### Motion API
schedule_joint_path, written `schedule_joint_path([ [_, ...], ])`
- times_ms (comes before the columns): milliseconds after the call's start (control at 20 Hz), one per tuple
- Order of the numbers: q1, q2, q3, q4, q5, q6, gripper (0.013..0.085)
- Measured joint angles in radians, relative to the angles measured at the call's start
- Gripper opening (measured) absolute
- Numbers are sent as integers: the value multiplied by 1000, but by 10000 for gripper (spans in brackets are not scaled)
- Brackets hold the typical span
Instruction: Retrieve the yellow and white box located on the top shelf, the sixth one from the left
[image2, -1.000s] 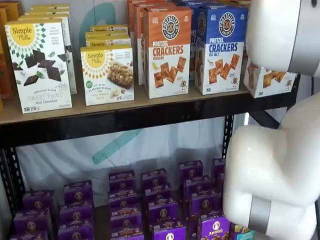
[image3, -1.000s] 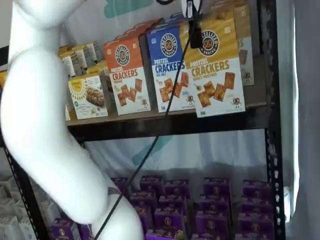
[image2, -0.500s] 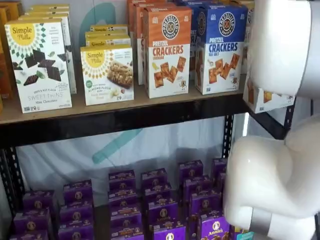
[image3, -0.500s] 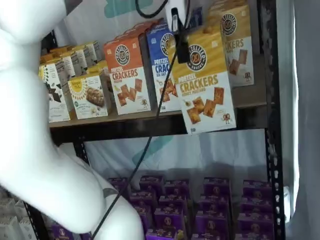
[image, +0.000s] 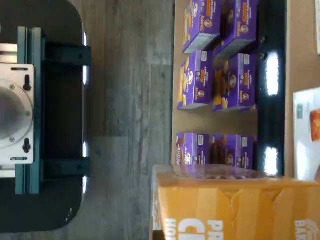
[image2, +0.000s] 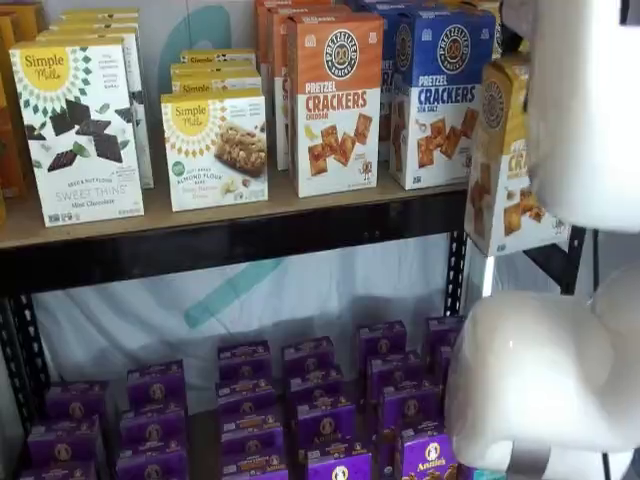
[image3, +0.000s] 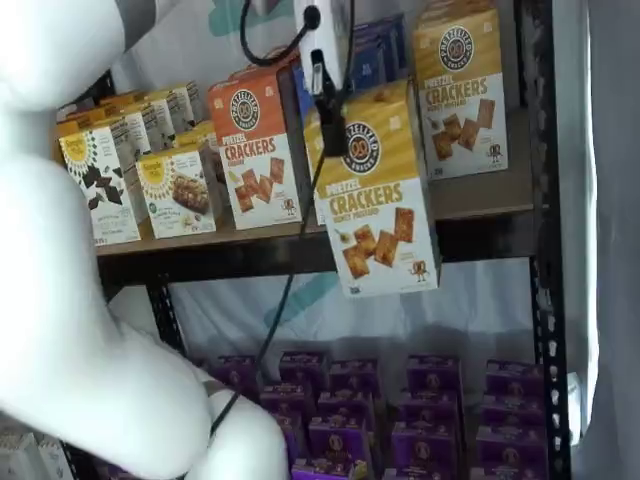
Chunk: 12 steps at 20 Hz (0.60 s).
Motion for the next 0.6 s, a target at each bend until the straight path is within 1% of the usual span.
schedule_joint_path([
  [100,40,-8,17,-7,1,38,570],
  [250,85,-16,36,-12,-1,82,570],
  [450,124,-23,52,-17,-3,120,570],
  [600,137,-30,63,-10,-8,135,570],
])
